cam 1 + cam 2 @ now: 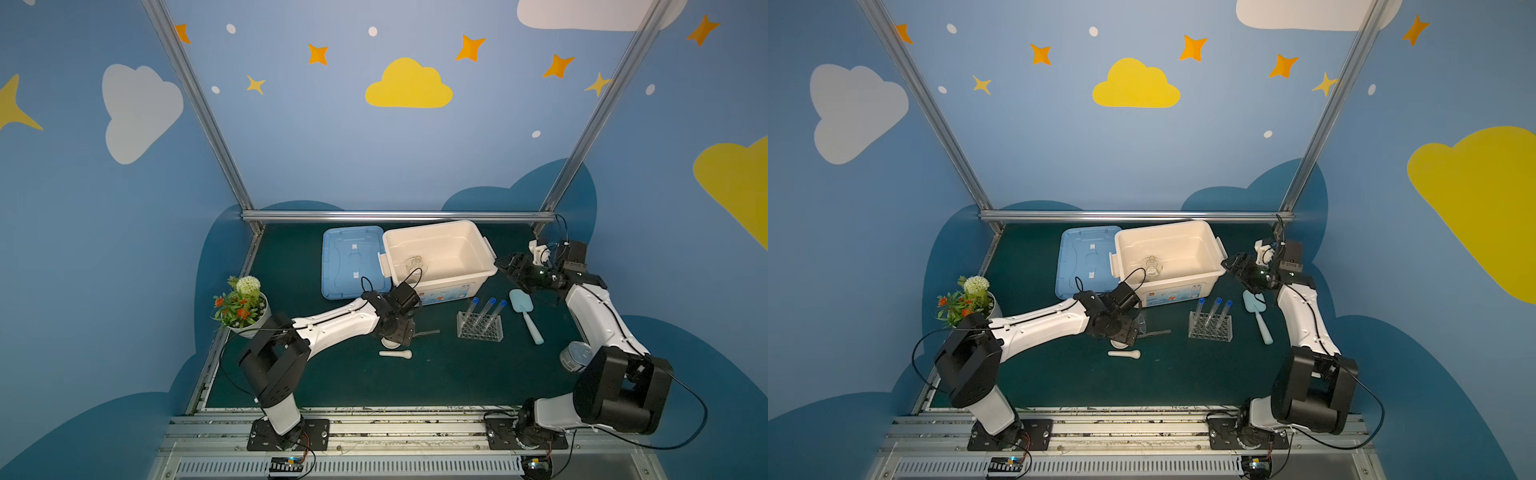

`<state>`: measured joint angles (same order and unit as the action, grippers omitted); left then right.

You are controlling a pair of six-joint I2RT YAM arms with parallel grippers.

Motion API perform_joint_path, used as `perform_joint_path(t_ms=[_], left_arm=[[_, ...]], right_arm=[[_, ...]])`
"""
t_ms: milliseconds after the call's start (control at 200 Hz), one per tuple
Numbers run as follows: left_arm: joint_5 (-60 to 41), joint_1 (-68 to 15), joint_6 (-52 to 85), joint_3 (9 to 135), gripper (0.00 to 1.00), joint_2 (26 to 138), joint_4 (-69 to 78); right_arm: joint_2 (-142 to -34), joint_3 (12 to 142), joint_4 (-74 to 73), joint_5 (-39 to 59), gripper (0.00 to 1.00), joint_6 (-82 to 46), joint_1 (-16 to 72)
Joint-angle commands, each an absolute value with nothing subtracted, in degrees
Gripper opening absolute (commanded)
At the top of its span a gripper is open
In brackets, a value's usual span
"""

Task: Organize the chemistry lab equipment
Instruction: 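Move the left gripper down over the white mortar bowl, then grasp the white mortar bowl's rim with the left gripper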

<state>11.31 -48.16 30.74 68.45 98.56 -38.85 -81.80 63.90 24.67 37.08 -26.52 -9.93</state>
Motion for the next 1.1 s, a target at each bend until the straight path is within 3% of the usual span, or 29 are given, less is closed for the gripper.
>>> perform_joint_path(t_ms=[0,616,1091], left_arm=[[10.58,-48.47,32.07,68.73,1.0,99.65,-38.63],[10.85,-48.94,31.29,69.26,0.95,104.93,-37.79],[12.17,-48.85,31.2,70.13,0.84,107.59,-37.66]], right_arm=[[-80.46,63.46,25.58,36.83,0.76,-25.41,-10.31],[-80.77,63.37,25.75,37.37,0.76,-25.58,-10.68],[-80.77,63.15,26.02,37.3,0.77,-25.43,-10.81]])
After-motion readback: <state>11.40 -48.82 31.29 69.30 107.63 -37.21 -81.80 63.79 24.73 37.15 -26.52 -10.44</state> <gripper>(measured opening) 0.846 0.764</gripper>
